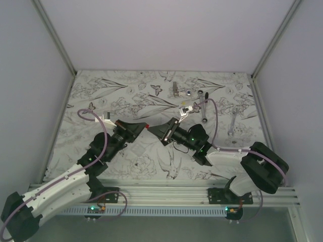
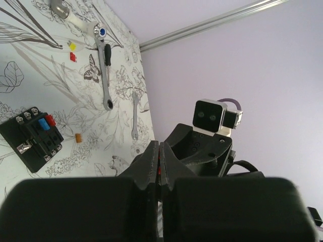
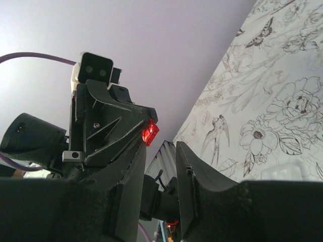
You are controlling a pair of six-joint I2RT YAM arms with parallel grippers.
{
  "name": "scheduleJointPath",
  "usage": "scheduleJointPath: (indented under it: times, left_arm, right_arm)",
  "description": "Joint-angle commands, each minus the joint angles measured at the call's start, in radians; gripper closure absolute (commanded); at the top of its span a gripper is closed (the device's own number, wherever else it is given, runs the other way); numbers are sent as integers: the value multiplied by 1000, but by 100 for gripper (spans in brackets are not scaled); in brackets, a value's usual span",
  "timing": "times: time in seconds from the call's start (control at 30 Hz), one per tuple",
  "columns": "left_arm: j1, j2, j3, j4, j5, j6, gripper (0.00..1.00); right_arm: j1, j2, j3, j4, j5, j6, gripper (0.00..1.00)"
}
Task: Snap on the fuse box
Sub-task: Pick up the fuse from the center of the board.
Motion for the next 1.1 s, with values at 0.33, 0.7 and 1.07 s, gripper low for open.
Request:
scheduleJointPath:
  times: [0.33, 0.7, 1.07]
  left_arm:
    - [-9, -15, -14, 54, -15, -37, 100]
    - [-10, -7, -22, 54, -19, -53, 100]
    - [-9, -13, -45, 52, -22, -66, 100]
  right_arm:
    - [9, 53, 58, 186, -20, 35, 67]
    - [8, 39, 59, 182, -28, 24, 73]
    - [7, 34, 54, 155, -22, -19, 100]
